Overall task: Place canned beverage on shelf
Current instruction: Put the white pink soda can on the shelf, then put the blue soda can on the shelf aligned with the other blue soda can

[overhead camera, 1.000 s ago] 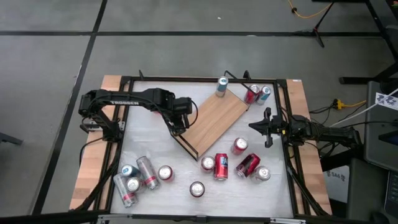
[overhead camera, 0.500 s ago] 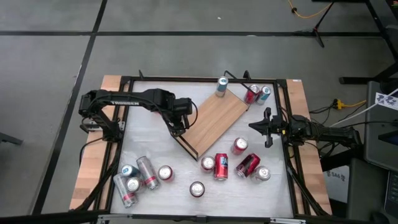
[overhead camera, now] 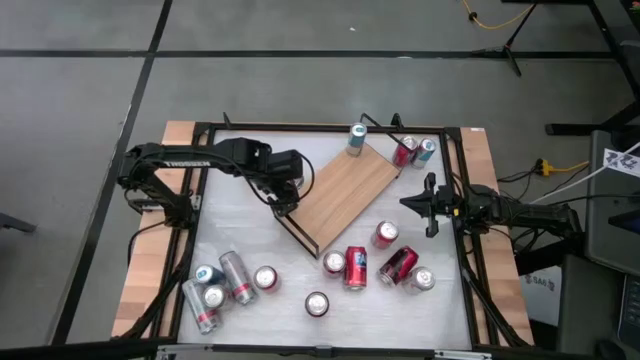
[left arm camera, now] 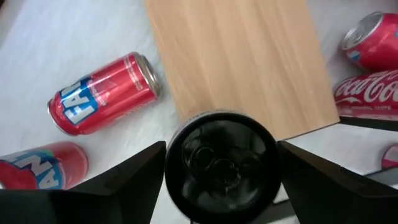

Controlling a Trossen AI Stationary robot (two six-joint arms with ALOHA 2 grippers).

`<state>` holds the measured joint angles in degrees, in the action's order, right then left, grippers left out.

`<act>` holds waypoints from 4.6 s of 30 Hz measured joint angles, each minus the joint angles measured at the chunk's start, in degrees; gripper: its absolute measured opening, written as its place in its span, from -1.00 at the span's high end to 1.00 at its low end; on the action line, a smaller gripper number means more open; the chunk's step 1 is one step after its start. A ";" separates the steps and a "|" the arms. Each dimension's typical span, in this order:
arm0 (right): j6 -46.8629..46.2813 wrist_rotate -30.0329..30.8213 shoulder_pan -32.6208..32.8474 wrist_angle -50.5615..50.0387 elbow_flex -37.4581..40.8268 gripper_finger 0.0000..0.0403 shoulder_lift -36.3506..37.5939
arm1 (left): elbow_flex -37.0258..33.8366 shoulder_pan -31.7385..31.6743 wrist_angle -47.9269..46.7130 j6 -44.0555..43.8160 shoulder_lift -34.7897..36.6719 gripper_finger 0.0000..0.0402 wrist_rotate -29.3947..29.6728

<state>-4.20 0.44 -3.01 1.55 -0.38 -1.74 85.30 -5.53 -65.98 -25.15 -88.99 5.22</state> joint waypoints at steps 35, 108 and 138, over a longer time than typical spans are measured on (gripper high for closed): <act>-3.19 11.78 0.00 13.05 -7.18 0.19 0.00 | -18.72 -3.20 23.10 7.74 30.25 -0.46 9.43; 68.70 2.00 -53.00 -69.72 -68.35 -0.07 -71.76 | -36.48 -7.07 42.38 10.34 36.10 -0.46 4.30; 61.46 3.61 -52.89 -68.51 -68.34 -0.08 -73.92 | -36.48 -7.07 42.42 10.36 36.10 -0.46 4.31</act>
<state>57.25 4.05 -55.90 -66.96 -68.72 -75.66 48.82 -12.60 -23.55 -14.79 -52.88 9.53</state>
